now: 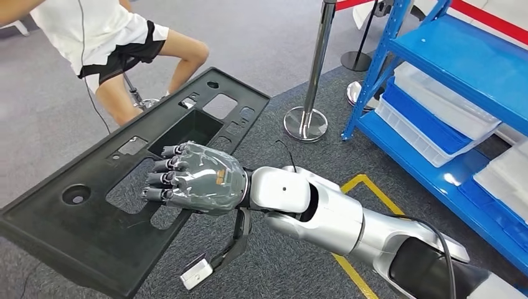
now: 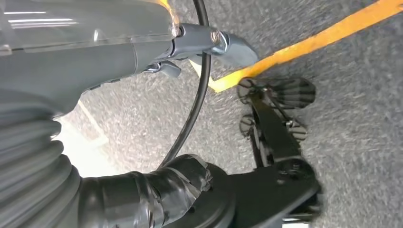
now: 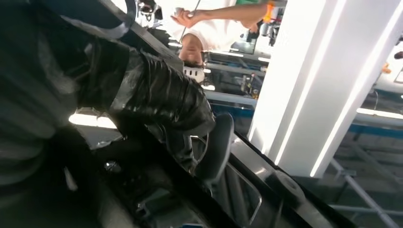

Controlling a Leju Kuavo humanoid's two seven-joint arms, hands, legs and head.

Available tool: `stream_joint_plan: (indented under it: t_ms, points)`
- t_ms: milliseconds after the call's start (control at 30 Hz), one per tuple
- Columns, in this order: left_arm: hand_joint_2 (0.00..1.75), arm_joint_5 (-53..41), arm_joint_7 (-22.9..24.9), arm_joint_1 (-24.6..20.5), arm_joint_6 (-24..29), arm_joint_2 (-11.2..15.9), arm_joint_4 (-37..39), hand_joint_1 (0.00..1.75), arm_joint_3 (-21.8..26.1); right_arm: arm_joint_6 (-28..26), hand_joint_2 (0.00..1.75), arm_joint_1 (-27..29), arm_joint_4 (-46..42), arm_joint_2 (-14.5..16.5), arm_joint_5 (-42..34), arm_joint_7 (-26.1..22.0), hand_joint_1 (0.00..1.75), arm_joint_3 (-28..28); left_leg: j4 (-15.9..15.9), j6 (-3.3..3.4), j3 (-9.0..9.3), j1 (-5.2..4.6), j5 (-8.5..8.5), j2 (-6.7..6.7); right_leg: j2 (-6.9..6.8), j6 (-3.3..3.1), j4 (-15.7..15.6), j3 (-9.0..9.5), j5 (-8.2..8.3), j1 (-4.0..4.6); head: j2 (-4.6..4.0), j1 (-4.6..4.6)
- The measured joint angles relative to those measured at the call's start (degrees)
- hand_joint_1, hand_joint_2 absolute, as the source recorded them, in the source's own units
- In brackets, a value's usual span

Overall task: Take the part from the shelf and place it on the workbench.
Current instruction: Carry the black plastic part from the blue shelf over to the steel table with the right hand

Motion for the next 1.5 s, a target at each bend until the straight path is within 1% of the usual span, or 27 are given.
stream_joint_plan:
  t_ms: [33, 67, 133, 200, 267, 333, 400, 467, 500, 533, 567, 600, 633, 700, 767, 833, 900, 967, 1033, 1067, 1100, 1200, 1267, 1333, 1367, 1400, 1500]
  points:
    - [1.75, 0.14, 0.02, 0.01, 0.02, -0.05, 0.01, 0.00, 0.00, 0.00, 1.75, 0.05, 0.02, 0.00, 0.00, 0.01, 1.75, 0.00, 2.46, -0.18, -0.86, 0.15, -0.80, 0.22, -0.76, 0.01, 0.08, -0.12, 0.01, 0.08, 0.00, 0.00]
    - [1.75, 0.29, 0.04, 0.06, -0.05, -0.09, 0.01, 0.00, 0.00, 0.00, 1.75, 0.07, 0.04, 0.01, 0.00, 0.01, 1.75, 0.00, 2.79, -0.30, -0.64, 0.27, -0.56, 0.35, -1.49, 0.03, 0.15, -0.22, 0.02, 0.12, 0.00, 0.00]
    - [1.75, 0.56, -0.04, 0.15, -0.23, -0.12, 0.01, 0.00, 0.00, 0.00, 1.75, 0.01, 0.04, 0.03, 0.00, 0.01, 1.75, 0.00, -3.08, -0.34, 3.20, 0.39, 2.35, 1.21, -2.88, 0.13, 0.32, -0.27, -0.02, 0.16, 0.00, 0.00]
    - [1.75, 0.68, -0.17, 0.08, -0.29, -0.13, 0.01, 0.00, 0.00, -0.01, 1.75, -0.09, 0.03, 0.03, 0.02, 0.03, 1.75, 0.00, -10.54, 0.00, 7.48, -0.05, 4.39, 3.17, -4.05, 0.48, 0.49, -0.33, -0.09, 0.40, 0.00, 0.01]
    - [1.75, 0.80, -0.04, 0.00, 0.03, -0.14, 0.01, 0.00, 0.00, -0.02, 1.75, -0.14, 0.02, 0.09, 0.09, 0.11, 1.75, 0.00, -13.03, 0.70, 8.41, -0.61, 4.59, 3.72, -4.97, 0.99, 0.53, -0.48, 0.01, 0.65, 0.00, 0.03]
    - [1.75, 0.84, 0.22, 0.15, 0.20, -0.12, 0.01, 0.00, 0.00, -0.02, 1.75, -0.17, 0.03, 0.23, 0.25, 0.22, 1.75, 0.00, -13.36, 1.53, 8.06, -0.61, 5.13, 2.56, -5.55, 1.56, 0.59, -0.58, -0.01, 0.59, 0.00, 0.03]
    - [1.75, 0.70, 0.14, 0.30, -0.15, -0.03, 0.01, 0.00, 0.00, -0.05, 1.75, -0.18, 0.03, 0.26, 0.42, 0.23, 1.75, 0.00, -13.85, 2.37, 7.99, -0.44, 5.68, 1.62, -3.67, 2.03, 2.57, -1.40, -1.69, 0.34, 0.00, 0.04]
    - [1.75, 0.54, -0.10, 0.28, -0.29, 0.04, 0.01, 0.00, 0.00, -0.12, 1.75, -0.08, 0.06, 0.04, 0.51, 0.19, 1.75, 0.01, -14.01, 2.97, 7.76, -0.43, 6.07, 0.62, -0.63, 2.13, 9.10, -4.22, -5.55, 0.19, 0.00, 0.05]
    - [1.75, 0.48, -0.10, 0.23, -0.09, 0.03, 0.01, 0.00, 0.00, -0.14, 1.75, 0.00, 0.14, -0.07, 0.53, 0.23, 1.75, 0.01, -13.95, 3.13, 7.56, -0.51, 6.18, 0.03, 0.17, 2.07, 13.01, -6.01, -7.29, 0.21, 0.00, 0.05]
    - [1.75, 0.44, -0.05, 0.20, 0.12, 0.01, 0.01, 0.00, 0.00, -0.12, 1.75, 0.08, 0.23, -0.14, 0.55, 0.28, 1.75, 0.02, -13.85, 3.22, 7.35, -0.61, 6.25, -0.66, 0.56, 1.99, 15.99, -7.40, -8.21, 0.25, 0.00, 0.06]
    - [1.75, 0.41, 0.02, 0.19, 0.33, -0.02, 0.01, 0.00, 0.00, -0.08, 1.75, 0.13, 0.32, -0.15, 0.55, 0.33, 1.75, 0.03, -13.71, 3.28, 7.19, -0.70, 6.30, -1.36, 0.72, 1.85, 16.91, -7.83, -7.94, 0.28, 0.00, 0.04]
    - [1.75, 0.39, 0.07, 0.19, 0.41, -0.05, 0.01, 0.00, 0.00, -0.04, 1.75, 0.14, 0.39, -0.15, 0.56, 0.37, 1.75, 0.03, -13.56, 3.30, 7.08, -0.79, 6.33, -2.11, 0.87, 1.64, 15.73, -7.22, -6.67, 0.30, 0.00, 0.05]
    - [1.75, 0.38, 0.06, 0.19, 0.39, -0.07, 0.01, 0.00, 0.00, -0.01, 1.75, 0.12, 0.42, -0.15, 0.58, 0.36, 1.75, 0.03, -13.40, 3.30, 7.03, -0.85, 6.34, -2.90, 1.33, 1.35, 12.44, -5.54, -4.59, 0.34, 0.00, 0.05]
    - [1.75, 0.32, -0.08, 0.17, 0.19, -0.11, 0.01, 0.00, -0.01, -0.02, 1.75, 0.04, 0.40, -0.20, 0.66, 0.30, 1.75, 0.03, -13.06, 3.11, 6.82, -0.90, 6.40, -4.35, 3.69, 0.77, 4.81, -1.79, -1.37, 0.33, 0.00, 0.04]
    - [1.75, 0.20, -0.32, 0.24, -0.01, -0.14, 0.01, 0.00, -0.02, -0.05, 1.75, 0.00, 0.39, -0.33, 0.72, 0.26, 1.75, 0.03, -12.91, 2.54, 6.25, -0.69, 6.70, -5.62, 5.13, 0.63, 1.32, -0.30, -0.61, 0.40, 0.00, 0.05]
    - [1.75, 0.14, -0.45, 0.53, 0.02, -0.12, 0.01, 0.00, -0.04, -0.05, 1.75, -0.04, 0.38, -0.37, 0.78, 0.32, 1.75, 0.03, -13.05, 1.80, 5.78, -0.41, 7.06, -6.72, 3.99, 0.54, 0.61, -0.14, -0.35, 0.37, 0.00, 0.08]
    - [1.75, 0.15, -0.56, 0.75, 0.02, -0.11, 0.01, 0.00, -0.06, -0.03, 1.75, -0.16, 0.35, -0.25, 0.98, 0.42, 1.75, 0.04, -11.72, 1.18, 5.00, -0.50, 6.06, -4.85, 2.49, 0.13, -0.47, 0.35, 0.20, 0.17, 0.00, 0.06]
    - [1.75, 0.23, -0.80, 0.64, -0.07, -0.13, 0.01, 0.00, -0.07, -0.01, 1.75, -0.30, 0.34, -0.21, 1.23, 0.54, 1.75, 0.04, -6.14, 0.53, 2.48, -0.47, 2.82, -1.32, 0.88, -0.14, -1.10, 0.64, 0.53, 0.19, 0.00, 0.02]
    - [1.75, 0.37, -1.04, 0.54, -0.20, -0.17, 0.01, 0.00, -0.07, 0.00, 1.75, -0.28, 0.37, -0.31, 1.37, 0.71, 1.75, 0.04, 0.93, -0.17, -0.72, -0.01, -0.13, 0.06, -0.79, -0.19, -1.06, 0.51, 0.50, 0.28, 0.00, 0.02]
    - [1.75, 0.41, -1.09, 0.61, -0.26, -0.19, 0.01, 0.00, -0.07, 0.00, 1.75, -0.21, 0.38, -0.36, 1.40, 0.79, 1.75, 0.04, 2.43, -0.47, -1.34, 0.27, -0.33, 0.28, -1.58, -0.15, -0.99, 0.42, 0.46, 0.28, 0.00, 0.02]
    - [1.75, 0.43, -1.13, 0.70, -0.31, -0.20, 0.01, 0.00, -0.07, 0.00, 1.75, -0.18, 0.39, -0.39, 1.41, 0.88, 1.75, 0.04, 1.55, -0.73, -0.72, 0.54, 0.56, 0.51, -2.33, -0.05, -0.89, 0.35, 0.37, 0.27, 0.00, 0.02]
    - [1.75, 0.53, -1.09, 0.69, -0.20, -0.16, 0.01, 0.00, -0.08, 0.04, 1.75, -0.32, 0.39, -0.40, 1.49, 1.11, 1.75, 0.04, -9.52, -0.95, 5.41, 0.68, 4.95, 3.04, -4.27, 0.66, -0.34, 0.32, -0.16, 0.29, 0.00, 0.03]
    - [1.75, 0.83, -0.86, 0.57, -0.29, -0.18, 0.01, 0.00, -0.08, 0.21, 1.75, -0.51, 0.39, -0.38, 1.68, 1.28, 1.75, 0.04, -13.18, -0.17, 7.17, 0.13, 5.59, 4.02, -5.31, 1.21, -0.04, 0.29, -0.41, 0.50, 0.00, 0.09]
    - [1.75, 1.45, -0.42, 0.75, -1.19, -0.11, 0.02, 0.00, -0.07, 0.54, 1.75, -0.75, 0.39, -0.35, 1.95, 1.45, 1.75, 0.04, -13.36, 0.88, 7.04, -0.24, 5.76, 2.90, -6.28, 1.77, -0.06, 0.38, -0.46, 0.51, 0.00, 0.13]
    - [1.75, 1.81, -0.15, 0.90, -1.70, -0.04, 0.02, 0.00, -0.07, 0.73, 1.75, -0.90, 0.40, -0.34, 2.09, 1.61, 1.75, 0.04, -13.57, 1.27, 7.10, -0.22, 5.91, 2.35, -6.11, 2.10, 0.15, 0.41, -0.75, 0.33, 0.00, 0.14]
    - [1.75, 2.14, 0.11, 0.96, -2.11, 0.01, 0.03, 0.00, -0.07, 0.94, 1.75, -1.11, 0.42, -0.35, 2.24, 1.85, 1.75, 0.04, -13.82, 1.72, 7.19, -0.19, 6.09, 1.83, -5.03, 2.35, 1.04, 0.11, -1.51, 0.15, 0.00, 0.14]
    - [1.75, 2.92, 0.76, 0.69, -2.41, 0.05, 0.03, 0.00, -0.05, 1.48, 1.75, -1.56, 0.61, -0.41, 2.89, 2.67, 1.75, 0.05, -14.18, 2.74, 7.17, -0.18, 6.51, 0.05, -0.18, 2.41, 10.54, -4.26, -6.63, -0.20, 0.00, 0.15]
